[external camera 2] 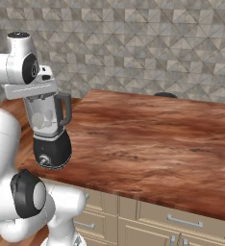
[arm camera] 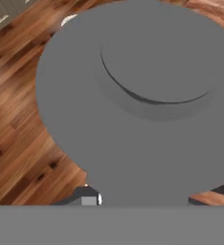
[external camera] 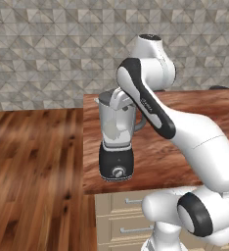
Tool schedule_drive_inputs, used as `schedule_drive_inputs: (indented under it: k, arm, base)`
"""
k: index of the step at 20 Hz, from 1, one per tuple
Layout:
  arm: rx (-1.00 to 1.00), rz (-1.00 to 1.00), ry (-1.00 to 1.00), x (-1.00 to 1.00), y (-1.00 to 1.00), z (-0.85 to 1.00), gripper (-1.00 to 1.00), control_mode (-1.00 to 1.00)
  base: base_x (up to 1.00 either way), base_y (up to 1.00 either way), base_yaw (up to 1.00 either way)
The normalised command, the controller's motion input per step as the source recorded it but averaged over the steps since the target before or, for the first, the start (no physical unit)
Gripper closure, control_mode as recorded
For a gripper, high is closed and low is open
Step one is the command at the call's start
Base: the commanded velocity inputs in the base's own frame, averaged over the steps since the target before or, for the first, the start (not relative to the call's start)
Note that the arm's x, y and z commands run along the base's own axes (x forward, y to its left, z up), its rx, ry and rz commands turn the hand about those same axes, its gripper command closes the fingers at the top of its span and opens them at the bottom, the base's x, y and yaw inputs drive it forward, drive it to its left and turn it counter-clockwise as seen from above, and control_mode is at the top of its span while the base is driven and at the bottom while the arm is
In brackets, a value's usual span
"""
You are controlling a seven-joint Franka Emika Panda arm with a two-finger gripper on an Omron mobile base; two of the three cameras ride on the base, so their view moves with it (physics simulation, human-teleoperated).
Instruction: Grab the garlic and lemon from the fridge, place them in the blender, close the lid, and turn on the blender to create a marinade.
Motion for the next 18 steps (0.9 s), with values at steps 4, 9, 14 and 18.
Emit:
schedule_drive_inputs:
  k: [4,9,14,18]
  arm:
    - [0.0,0.0,0.01,-0.25,0.02,-0.09,1.0,-1.0]
    - [0.0,-0.02,0.07,-0.02,-0.03,0.0,1.0,-1.0]
    - [0.0,-0.03,0.09,0.0,-0.11,0.0,1.0,-1.0]
    - [0.0,-0.03,0.08,0.0,-0.24,0.0,1.0,-1.0]
  base:
    - [0.0,0.0,0.0]
    - [0.0,0.0,0.0]
    - [0.0,0.0,0.0]
    - [0.0,0.0,0.0]
